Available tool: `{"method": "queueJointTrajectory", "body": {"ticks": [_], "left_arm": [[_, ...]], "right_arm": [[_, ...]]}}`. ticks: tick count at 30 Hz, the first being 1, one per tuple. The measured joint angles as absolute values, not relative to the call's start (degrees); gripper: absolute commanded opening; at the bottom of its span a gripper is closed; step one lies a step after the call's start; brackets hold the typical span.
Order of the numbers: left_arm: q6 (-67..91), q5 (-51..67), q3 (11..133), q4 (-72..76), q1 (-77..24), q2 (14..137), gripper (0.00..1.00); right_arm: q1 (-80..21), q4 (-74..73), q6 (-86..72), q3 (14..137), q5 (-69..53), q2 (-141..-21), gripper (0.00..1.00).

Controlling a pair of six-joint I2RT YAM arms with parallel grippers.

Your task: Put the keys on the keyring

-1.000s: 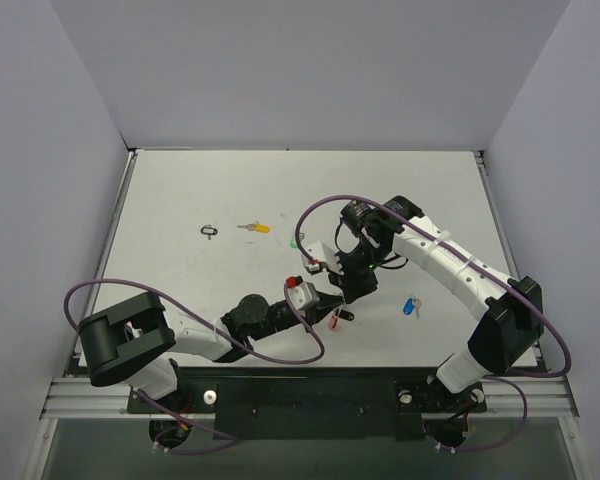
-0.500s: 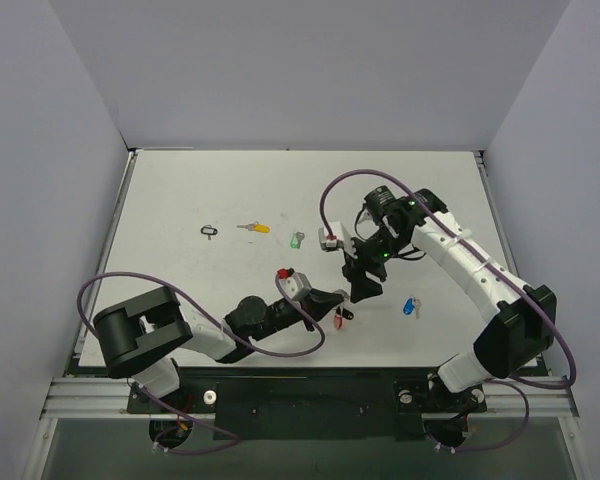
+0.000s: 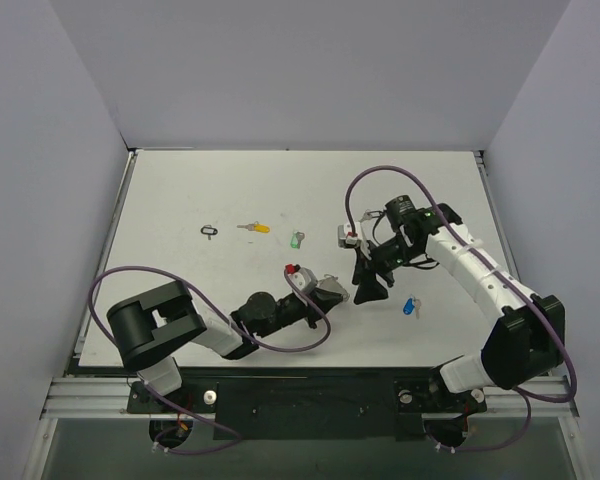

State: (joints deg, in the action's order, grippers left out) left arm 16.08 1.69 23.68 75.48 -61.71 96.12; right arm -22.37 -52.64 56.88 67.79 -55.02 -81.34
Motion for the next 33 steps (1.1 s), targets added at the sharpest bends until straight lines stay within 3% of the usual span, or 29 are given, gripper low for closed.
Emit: {"method": "queueJointTrajectory", "body": {"ticks": [17, 33], "left_arm": [[16.5, 5.4, 23.7, 74.7, -56.6, 88.1, 0.0], [18.1, 6.6, 22.9, 74.3, -55.8, 88.1, 0.0]], "right_arm": [[-20.1, -46.5, 47.8, 68.1, -59.9, -80.9, 0.5], [-20.0, -40.5, 43.0, 67.4, -62.3, -82.6, 0.49]]}}
